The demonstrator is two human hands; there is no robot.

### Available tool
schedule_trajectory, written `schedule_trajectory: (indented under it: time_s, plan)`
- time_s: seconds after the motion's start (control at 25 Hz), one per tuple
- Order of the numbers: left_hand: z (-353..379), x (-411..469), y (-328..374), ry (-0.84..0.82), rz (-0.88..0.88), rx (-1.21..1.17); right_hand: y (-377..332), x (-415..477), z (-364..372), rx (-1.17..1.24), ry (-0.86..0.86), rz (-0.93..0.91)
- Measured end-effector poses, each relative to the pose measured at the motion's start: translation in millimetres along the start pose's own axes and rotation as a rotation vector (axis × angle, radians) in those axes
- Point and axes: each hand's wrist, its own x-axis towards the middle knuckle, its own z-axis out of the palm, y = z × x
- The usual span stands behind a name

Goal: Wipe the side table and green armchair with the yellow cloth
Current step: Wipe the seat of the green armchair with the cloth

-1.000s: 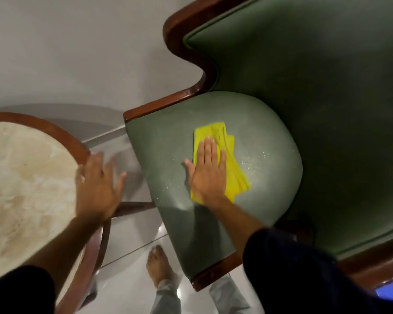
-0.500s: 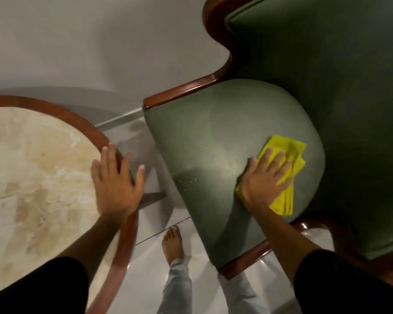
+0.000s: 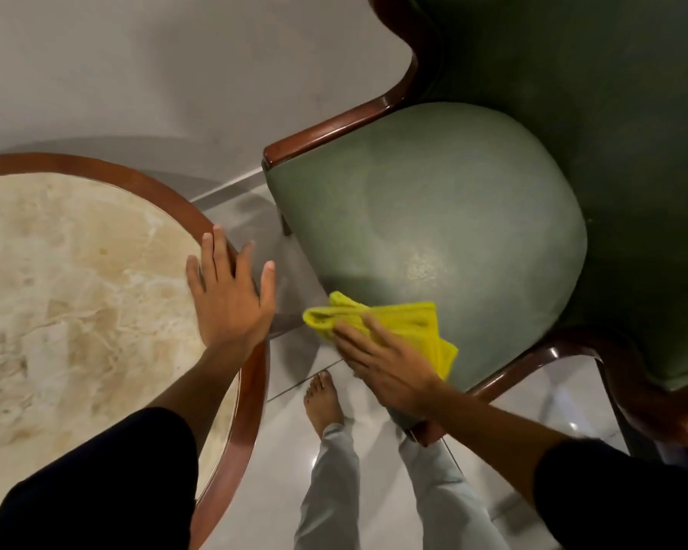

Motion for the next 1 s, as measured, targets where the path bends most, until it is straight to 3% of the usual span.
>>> schedule_trajectory:
  time_s: [0.08, 0.16, 0.28, 0.4, 0.48, 0.52, 0.6, 0.76, 0.84, 0.92, 1.0]
  plan:
    - [2.5, 0.5, 0.3, 0.014, -0.001, 0.005, 18.6, -39.5, 15.3, 0.118, 0.136, 0.132]
    - [5.4, 1.9, -1.2, 0.012, -0.014, 0.007, 66.5, -38.3, 18.4, 0.244, 0.202, 0.399]
    - [8.3, 1.1, -3.4, 0.024, 0.010, 0.011, 145.7, -6.0, 18.6, 0.422, 0.200, 0.779]
    - [12.1, 0.6, -4.4, 0.057, 0.021, 0.015, 179.2, -33.0, 40.3, 0.628, 0.207, 1.406]
    - [13.0, 0.7, -3.9, 0.060, 0.009, 0.013, 157.1, -65.7, 45.5, 0.705, 0.216, 1.804]
    - [13.3, 1.0, -3.5, 0.059, 0.001, 0.016, 133.5, -71.8, 42.6, 0.728, 0.212, 1.904]
    - [13.1, 1.7, -3.1, 0.055, -0.014, 0.025, 71.4, -55.6, 25.7, 0.766, 0.255, 1.973]
    - [13.4, 0.4, -3.2, 0.070, 0.009, 0.030, -5.5, -27.1, -5.1, 0.817, 0.156, 1.825]
    - [13.6, -0.1, -5.2, 0.075, 0.027, 0.041, 20.1, -44.3, -10.9, 0.842, 0.186, 1.882]
    - [12.9, -0.6, -4.3, 0.087, 0.037, 0.059, 62.5, -65.6, -8.2, 0.718, 0.249, 1.878]
    - [11.6, -1.0, -3.8, 0.094, 0.042, 0.058, 110.0, -74.3, 1.9, 0.723, 0.195, 1.827]
